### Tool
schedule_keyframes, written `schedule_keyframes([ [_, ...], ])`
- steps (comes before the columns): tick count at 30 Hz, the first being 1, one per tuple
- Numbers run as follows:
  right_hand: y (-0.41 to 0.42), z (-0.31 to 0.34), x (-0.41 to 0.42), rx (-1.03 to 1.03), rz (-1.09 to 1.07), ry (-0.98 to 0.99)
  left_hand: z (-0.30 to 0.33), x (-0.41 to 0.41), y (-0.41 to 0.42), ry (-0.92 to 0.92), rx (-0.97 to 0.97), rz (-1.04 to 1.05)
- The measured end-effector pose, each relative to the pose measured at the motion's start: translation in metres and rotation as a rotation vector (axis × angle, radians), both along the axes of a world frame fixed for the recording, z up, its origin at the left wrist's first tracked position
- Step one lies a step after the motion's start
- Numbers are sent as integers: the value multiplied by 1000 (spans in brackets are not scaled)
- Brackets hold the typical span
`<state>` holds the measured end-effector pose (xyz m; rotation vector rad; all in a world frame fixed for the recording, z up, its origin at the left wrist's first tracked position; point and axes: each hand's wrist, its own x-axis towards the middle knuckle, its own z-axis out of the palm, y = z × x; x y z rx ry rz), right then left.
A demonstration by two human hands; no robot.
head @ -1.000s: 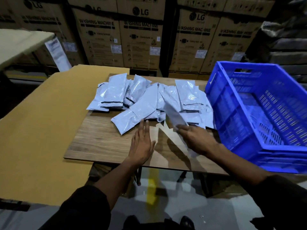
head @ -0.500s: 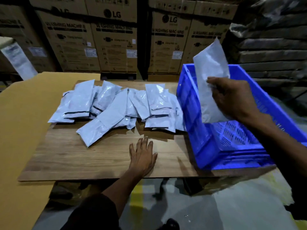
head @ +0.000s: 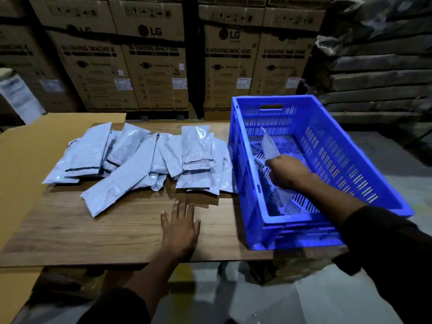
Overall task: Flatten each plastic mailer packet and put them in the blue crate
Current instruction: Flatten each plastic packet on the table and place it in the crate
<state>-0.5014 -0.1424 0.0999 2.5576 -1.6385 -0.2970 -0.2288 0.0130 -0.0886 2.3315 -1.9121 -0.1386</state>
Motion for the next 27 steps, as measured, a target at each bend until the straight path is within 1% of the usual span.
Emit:
schedule_keyframes([
  [3, -8, -20, 10, 60, 57, -5, 1, -4, 0, -20, 51, 25],
  [6, -15, -39, 15, 83, 122, -50, 2, -5, 3, -17, 51, 15],
  [11, -27, -51, 20, 166, 154, -121, 3, -6, 3, -14, 62, 28],
  [18, -39, -57, 22, 144, 194, -152, 0, -7, 3, -6, 95, 44],
  [20, -42, -59, 20, 155, 168, -229, -1, -6, 3, -5, 108, 44],
  [24, -35, -46, 23, 138, 28, -520, 2, -7, 2, 7, 133, 39],
  [26, -33, -41, 23, 157, -46, -570, 3, -8, 3, 14, 130, 36],
  [27, -33, -40, 23, 184, -59, -541, 3, -8, 4, 20, 126, 36],
])
